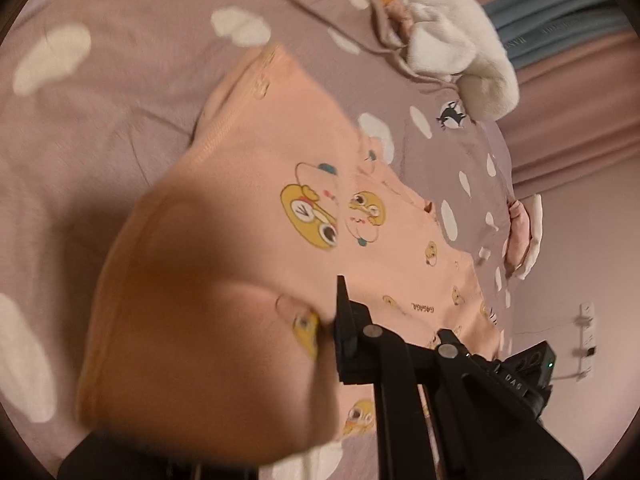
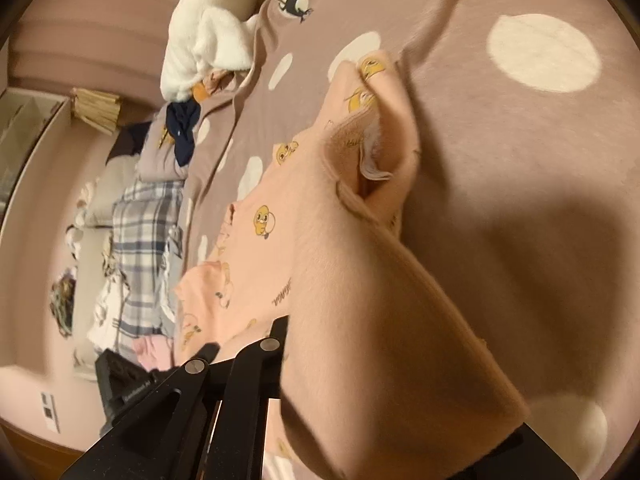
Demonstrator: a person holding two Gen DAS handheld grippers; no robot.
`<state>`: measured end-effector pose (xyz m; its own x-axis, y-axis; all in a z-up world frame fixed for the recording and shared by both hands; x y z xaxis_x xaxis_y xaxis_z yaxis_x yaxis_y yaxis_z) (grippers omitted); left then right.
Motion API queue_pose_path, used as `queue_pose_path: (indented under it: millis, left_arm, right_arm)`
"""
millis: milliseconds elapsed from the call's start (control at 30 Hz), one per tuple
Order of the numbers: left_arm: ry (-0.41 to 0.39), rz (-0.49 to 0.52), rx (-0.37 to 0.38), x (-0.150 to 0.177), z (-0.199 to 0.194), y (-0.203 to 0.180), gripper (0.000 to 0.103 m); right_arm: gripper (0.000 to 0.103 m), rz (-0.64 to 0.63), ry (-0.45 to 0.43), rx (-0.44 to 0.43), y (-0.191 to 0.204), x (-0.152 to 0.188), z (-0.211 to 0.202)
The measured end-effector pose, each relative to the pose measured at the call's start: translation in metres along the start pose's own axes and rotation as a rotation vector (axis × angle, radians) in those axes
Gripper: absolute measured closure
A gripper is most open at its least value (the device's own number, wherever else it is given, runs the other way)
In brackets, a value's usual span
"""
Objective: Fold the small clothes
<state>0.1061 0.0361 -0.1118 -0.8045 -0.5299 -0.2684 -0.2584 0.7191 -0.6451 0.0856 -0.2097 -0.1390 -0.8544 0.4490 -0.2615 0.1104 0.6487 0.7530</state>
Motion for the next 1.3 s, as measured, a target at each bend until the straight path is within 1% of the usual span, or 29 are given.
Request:
queue_pose_path:
  millis: [100, 233, 300, 400, 467, 500, 533, 633, 733, 833, 967, 1067, 1133, 1300]
  left_arm:
    - [-0.006, 0.005, 0.003, 0.001, -0.009, 0.001, 0.091]
    - [-0.007, 0.023, -0.007, 0.006, -0.024, 0.014, 0.091]
    - [-0.019, 0.027, -0.026, 0.011, -0.033, 0.023, 0.096]
    - [-0.013, 0.039, -0.05, 0.019, -0.037, 0.034, 0.095]
    - [-0.003, 0.051, -0.08, 0.025, -0.036, 0.04, 0.095]
    - [0.001, 0.053, -0.086, 0.027, -0.035, 0.041, 0.095]
    - [0.006, 0.055, -0.092, 0.03, -0.035, 0.043, 0.095]
    - [0.008, 0.073, -0.115, 0.036, -0.036, 0.049, 0.095]
    - [0.005, 0.096, -0.153, 0.041, -0.038, 0.056, 0.094]
    - [0.01, 0.103, -0.178, 0.042, -0.036, 0.065, 0.094]
    - [0.01, 0.109, -0.185, 0.043, -0.037, 0.068, 0.094]
    - [-0.007, 0.145, -0.204, 0.043, -0.041, 0.064, 0.094]
    - [-0.013, 0.154, -0.202, 0.044, -0.043, 0.063, 0.094]
    - [-0.024, 0.19, -0.239, 0.046, -0.046, 0.063, 0.094]
  right_arm:
    - [0.092, -0.017, -0.011, 0.006, 0.008, -0.001, -0.006]
    - [0.092, -0.031, 0.001, 0.044, 0.015, -0.003, 0.003]
    - [0.092, -0.047, 0.002, 0.06, 0.016, -0.001, 0.004]
    - [0.092, -0.057, 0.001, 0.079, 0.009, 0.007, -0.002]
    - [0.092, -0.07, 0.001, 0.106, 0.006, 0.01, -0.002]
    - [0.095, -0.076, 0.004, 0.118, 0.005, 0.013, -0.003]
    - [0.095, -0.079, 0.011, 0.13, 0.002, 0.015, -0.003]
    - [0.095, -0.08, 0.013, 0.124, -0.004, 0.022, -0.009]
    - [0.096, -0.1, 0.016, 0.142, -0.006, 0.028, -0.013]
    - [0.096, -0.125, 0.015, 0.179, -0.011, 0.031, -0.016]
    - [0.096, -0.118, 0.014, 0.189, -0.015, 0.031, -0.017]
    - [0.096, -0.16, 0.013, 0.231, -0.011, 0.032, -0.02]
    - [0.096, -0.187, 0.009, 0.257, -0.009, 0.034, -0.023]
    - [0.096, -0.211, 0.009, 0.292, -0.01, 0.034, -0.026]
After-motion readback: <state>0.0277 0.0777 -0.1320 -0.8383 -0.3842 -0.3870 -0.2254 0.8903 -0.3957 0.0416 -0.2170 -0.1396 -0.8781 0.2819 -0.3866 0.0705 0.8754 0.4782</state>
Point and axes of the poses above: each gripper's, at about its wrist camera, not at the fingertips, and z roughly the way its jaws point, y to its left, x to its underside, the point moved 6 cm from there along z, roughly the way its jaws point, and after that the axes turned 1 degree about -z, right-handed, at the moved point
